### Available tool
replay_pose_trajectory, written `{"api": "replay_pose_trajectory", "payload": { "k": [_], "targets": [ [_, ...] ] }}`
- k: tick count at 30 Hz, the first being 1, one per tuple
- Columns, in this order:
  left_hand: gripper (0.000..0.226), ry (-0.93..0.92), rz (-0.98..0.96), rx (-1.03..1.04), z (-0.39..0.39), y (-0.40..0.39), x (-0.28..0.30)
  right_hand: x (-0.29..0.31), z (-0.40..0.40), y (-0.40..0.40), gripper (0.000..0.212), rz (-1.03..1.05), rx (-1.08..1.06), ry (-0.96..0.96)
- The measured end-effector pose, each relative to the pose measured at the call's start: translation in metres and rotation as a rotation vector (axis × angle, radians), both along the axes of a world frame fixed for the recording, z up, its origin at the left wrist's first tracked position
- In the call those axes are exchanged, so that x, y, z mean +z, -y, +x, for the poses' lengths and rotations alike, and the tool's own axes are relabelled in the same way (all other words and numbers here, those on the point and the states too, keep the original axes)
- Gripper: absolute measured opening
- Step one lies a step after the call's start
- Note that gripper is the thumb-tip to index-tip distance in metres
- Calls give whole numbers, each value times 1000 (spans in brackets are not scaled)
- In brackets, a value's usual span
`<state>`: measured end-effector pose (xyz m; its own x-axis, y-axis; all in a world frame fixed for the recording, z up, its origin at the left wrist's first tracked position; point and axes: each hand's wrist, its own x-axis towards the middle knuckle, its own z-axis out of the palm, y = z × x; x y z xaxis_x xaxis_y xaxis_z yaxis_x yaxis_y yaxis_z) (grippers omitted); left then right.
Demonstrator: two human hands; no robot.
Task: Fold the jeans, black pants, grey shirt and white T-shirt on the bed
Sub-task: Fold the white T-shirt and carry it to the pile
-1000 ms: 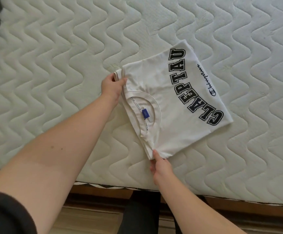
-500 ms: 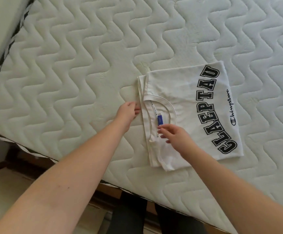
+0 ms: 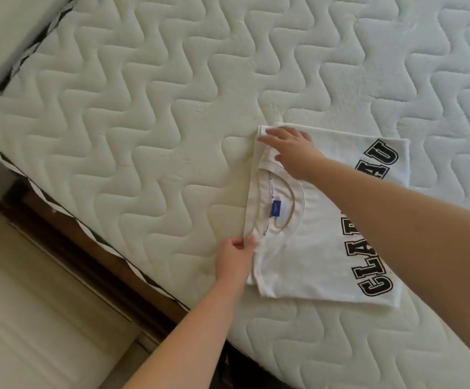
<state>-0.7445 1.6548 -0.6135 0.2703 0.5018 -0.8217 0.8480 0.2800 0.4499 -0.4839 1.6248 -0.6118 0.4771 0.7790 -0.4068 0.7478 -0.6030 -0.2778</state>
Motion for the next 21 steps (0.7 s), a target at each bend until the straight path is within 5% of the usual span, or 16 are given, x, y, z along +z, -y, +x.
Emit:
{"api": "replay_pose_trajectory", "payload": {
  "k": [7, 11, 16, 21],
  "targets": [
    [42, -154, 66, -130, -38, 28, -6, -7, 26, -18, 88, -90, -182, -29],
    [34, 135, -256, 198, -52, 29, -4, -4, 35, -28, 83, -190, -246, -17],
    [69, 323, -550, 611, -79, 52, -10, -2, 46, -31, 81, -298, -245, -43],
    [77, 443, -647, 770, -87, 82, -12, 4, 54, -24, 91, -304, -195, -122]
  ]
}}
